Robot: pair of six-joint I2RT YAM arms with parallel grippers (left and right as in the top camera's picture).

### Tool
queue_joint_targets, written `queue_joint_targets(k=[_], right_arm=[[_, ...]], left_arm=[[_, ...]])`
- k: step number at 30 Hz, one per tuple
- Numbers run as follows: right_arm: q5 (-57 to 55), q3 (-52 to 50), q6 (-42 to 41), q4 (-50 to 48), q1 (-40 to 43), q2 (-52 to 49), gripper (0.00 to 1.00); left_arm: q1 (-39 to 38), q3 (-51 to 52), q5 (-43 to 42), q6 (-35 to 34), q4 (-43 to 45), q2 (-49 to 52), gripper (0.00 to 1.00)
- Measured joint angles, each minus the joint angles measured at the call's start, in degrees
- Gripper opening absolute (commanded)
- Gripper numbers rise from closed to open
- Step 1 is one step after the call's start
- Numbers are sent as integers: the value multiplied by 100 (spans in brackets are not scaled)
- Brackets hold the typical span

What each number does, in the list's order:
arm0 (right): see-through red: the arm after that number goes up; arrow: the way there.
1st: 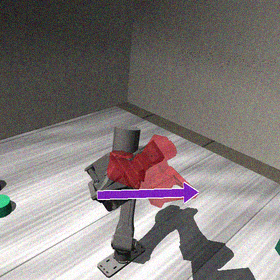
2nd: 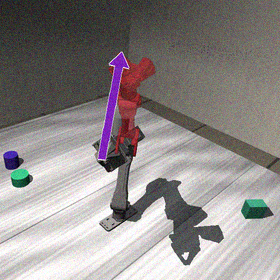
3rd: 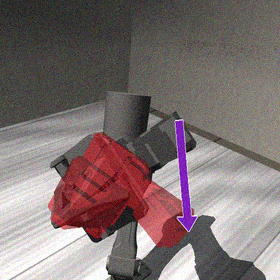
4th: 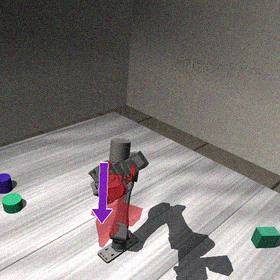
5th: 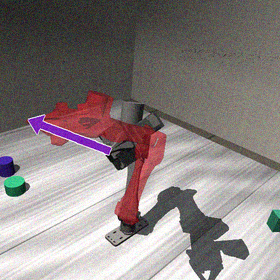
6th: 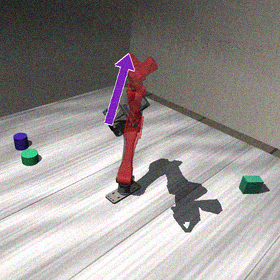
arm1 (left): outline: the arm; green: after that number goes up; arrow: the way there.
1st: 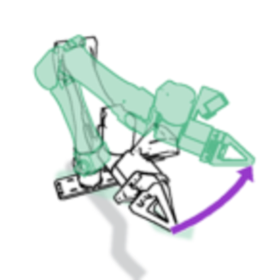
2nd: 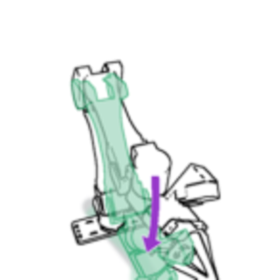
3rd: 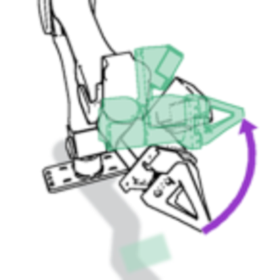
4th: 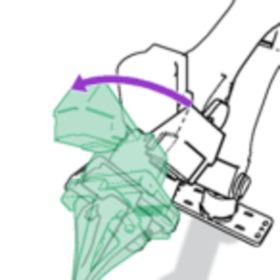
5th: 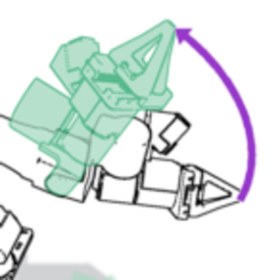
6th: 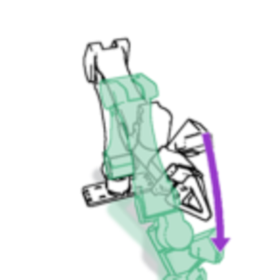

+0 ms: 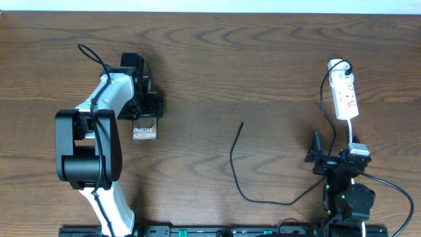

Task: Plug charger to phone and switch on socket
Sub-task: 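Lower the left gripper and close it on the phone's sides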

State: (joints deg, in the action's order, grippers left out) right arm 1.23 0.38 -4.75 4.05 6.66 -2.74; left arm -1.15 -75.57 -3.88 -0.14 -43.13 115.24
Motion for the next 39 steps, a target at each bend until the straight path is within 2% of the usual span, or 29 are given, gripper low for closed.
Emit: queue_joint_targets(k=[2, 4, 8, 28, 36, 39], right_arm=[[0, 0, 0, 0, 0, 0, 99], [0, 0, 0, 0, 0, 0, 99], [0, 0, 0, 0, 0, 0, 99], [0, 0, 0, 0, 0, 0, 99], [0, 0, 0, -2, 0, 0, 99], [0, 0, 2, 0, 0, 0, 99]], left_arm=[[0, 0, 0, 0, 0, 0, 89], [0, 0, 0, 2, 0, 0, 80], [0, 0, -2, 20, 2, -7, 73], [0, 2, -2, 15, 0, -15, 67], [0, 2, 0, 15, 0, -15, 58], [0, 2, -2, 15, 2, -15, 49]])
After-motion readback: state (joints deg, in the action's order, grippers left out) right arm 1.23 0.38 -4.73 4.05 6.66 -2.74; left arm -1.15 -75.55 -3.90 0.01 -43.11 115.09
